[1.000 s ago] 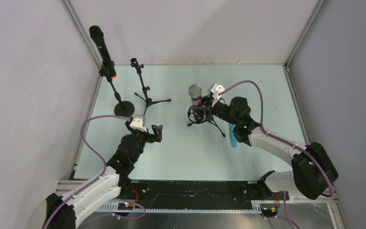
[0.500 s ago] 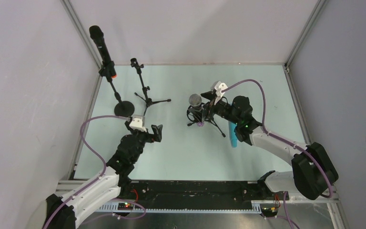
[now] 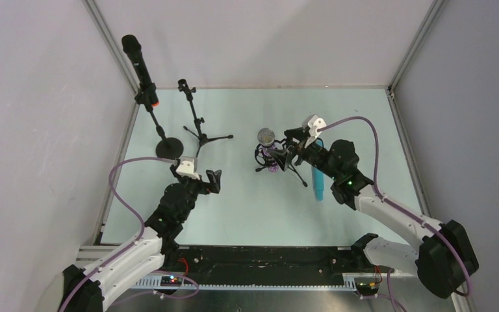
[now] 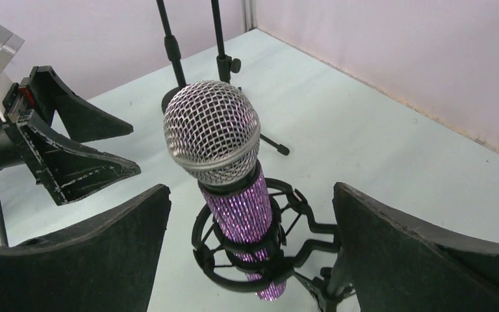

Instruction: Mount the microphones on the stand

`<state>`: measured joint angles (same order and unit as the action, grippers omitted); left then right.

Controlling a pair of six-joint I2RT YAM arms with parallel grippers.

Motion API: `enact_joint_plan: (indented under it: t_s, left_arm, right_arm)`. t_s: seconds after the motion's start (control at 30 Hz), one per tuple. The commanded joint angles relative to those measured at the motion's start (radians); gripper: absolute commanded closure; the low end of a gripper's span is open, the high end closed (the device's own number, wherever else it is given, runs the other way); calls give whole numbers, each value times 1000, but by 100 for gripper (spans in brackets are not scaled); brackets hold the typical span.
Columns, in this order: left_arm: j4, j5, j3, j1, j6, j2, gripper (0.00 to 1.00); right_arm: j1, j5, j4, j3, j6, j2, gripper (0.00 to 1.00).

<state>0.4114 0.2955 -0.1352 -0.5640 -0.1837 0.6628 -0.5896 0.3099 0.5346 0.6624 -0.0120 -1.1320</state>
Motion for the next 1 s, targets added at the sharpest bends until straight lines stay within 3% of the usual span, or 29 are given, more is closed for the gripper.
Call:
enact_joint_plan:
  t_s: [0.0,0.4,0.67,0.97]
  left_arm:
    - [19,19,-56,8,-2,7,0]
    - [13,17,-57,8,-3,2,0]
    - [15,20,-61,7,-13,39,0]
    - [21,11,-70,7,-13,63,0]
  right_arm:
    - [6,-53,-68,-32,-8,95,1]
    - [37,-65,-288,-96,-22,245,1]
    - [41,38,-385,-99,7,227,16]
    - [38,83,-356,-99,46,144,26]
